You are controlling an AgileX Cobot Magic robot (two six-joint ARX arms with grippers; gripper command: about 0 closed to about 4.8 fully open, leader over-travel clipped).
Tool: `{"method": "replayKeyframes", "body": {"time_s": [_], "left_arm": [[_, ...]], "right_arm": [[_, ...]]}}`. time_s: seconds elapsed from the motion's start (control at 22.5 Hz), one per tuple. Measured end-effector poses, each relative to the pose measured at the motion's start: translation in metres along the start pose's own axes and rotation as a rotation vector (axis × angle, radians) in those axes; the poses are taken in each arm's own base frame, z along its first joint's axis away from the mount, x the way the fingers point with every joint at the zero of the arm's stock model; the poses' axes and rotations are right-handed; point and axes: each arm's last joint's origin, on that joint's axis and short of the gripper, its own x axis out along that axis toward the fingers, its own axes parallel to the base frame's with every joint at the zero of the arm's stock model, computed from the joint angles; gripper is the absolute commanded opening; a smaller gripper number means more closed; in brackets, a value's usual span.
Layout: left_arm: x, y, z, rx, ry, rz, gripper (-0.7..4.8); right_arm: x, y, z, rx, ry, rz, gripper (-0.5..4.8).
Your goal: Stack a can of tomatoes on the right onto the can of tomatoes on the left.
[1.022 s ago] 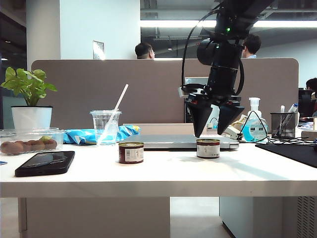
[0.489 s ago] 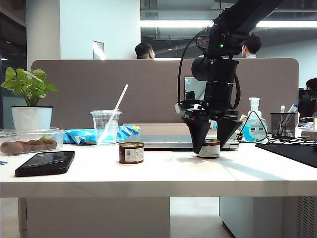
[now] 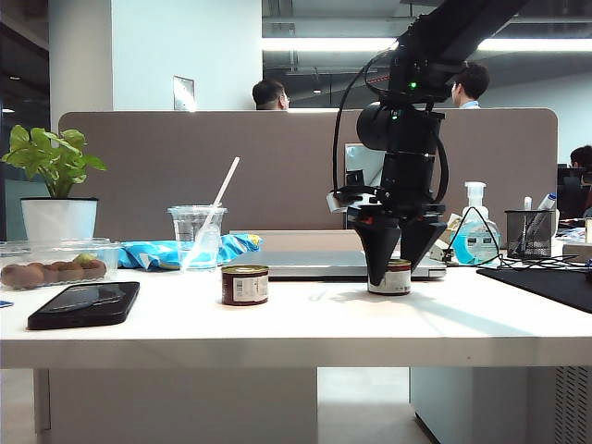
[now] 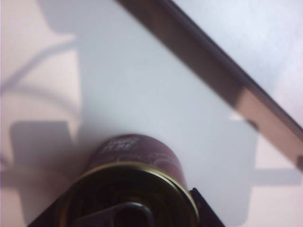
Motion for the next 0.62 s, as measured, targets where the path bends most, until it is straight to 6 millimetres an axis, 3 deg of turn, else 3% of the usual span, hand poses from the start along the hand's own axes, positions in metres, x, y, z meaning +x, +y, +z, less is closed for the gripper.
{"method": "replayKeyframes", "body": {"time_s": [0.13,0.18,0.62], "left_arm": [[0.0,0.0,0.0,0.0,0.0,0.0,-0.02],[0.0,0.0,0.0,0.0,0.0,0.0,-0.02],[0.0,0.0,0.0,0.0,0.0,0.0,-0.02]], "right_arm": [[0.0001,0.0,-0.0006,0.003,0.006,0.002,2.8],[0.0,0.0001,-0.0007,0.002,0.008,0.002,2.47],[-0.0058,0.0087,-0.0027,-0.016,0.064,-0.044,2.41]]}}
